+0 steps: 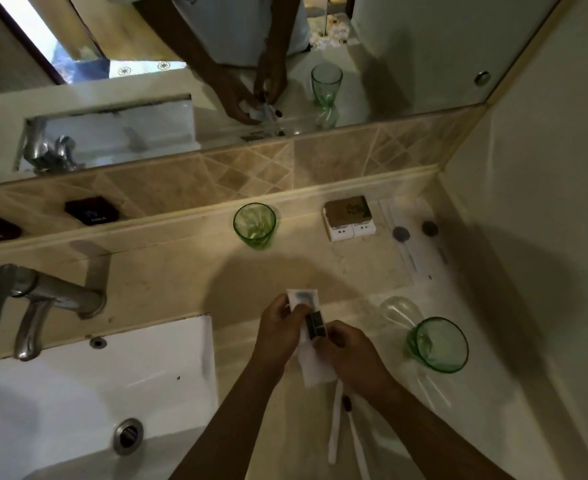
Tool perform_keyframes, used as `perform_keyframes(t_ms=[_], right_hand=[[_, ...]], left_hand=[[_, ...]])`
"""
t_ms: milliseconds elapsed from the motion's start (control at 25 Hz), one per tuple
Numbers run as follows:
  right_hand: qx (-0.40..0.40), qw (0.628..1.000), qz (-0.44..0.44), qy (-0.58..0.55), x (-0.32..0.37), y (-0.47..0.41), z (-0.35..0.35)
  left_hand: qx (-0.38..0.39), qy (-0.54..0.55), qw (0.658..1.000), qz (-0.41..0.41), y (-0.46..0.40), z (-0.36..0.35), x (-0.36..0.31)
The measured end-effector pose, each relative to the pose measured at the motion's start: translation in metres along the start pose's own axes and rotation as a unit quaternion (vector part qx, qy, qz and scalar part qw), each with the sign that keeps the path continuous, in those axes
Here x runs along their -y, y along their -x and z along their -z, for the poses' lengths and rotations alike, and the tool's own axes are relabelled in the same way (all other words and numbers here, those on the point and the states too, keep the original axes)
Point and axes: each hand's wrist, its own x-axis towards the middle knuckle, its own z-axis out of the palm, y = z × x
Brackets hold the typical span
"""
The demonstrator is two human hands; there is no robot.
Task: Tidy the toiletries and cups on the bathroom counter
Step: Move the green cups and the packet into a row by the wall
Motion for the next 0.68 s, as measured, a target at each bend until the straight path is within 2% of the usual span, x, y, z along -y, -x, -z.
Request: perform_keyframes(t_ms=[80,200,320,440,560,680], right_hand=[[-0.036,0.999,-0.010,0.026,0.000,-0.023,0.003],[-0.106,0.993,-0.011,0.050,0.007,-0.054,0.010],[-0.133,0.990,0.000,0.049,0.017,-0.083,0.011],[-0.147,0.988,0.029,0.028,0.024,-0.102,0.009],[-0.180,0.982,0.045,0.016,0.025,-0.119,0.010],[-0.199,0.976,0.083,0.034,0.018,-0.136,0.011]], left_hand=[[0.004,-0.020,1.000,0.003,-0.026,-0.008,-0.007],[-0.012,0.007,1.000,0.028,-0.060,-0.021,-0.021],[-0.049,0.029,0.996,0.068,-0.094,-0.031,-0.031],[-0.064,-0.061,0.995,0.053,-0.127,-0.036,-0.036],[-0.057,-0.215,0.975,-0.006,-0.144,-0.037,-0.037],[-0.077,-0.260,0.960,-0.070,-0.135,-0.036,-0.027]])
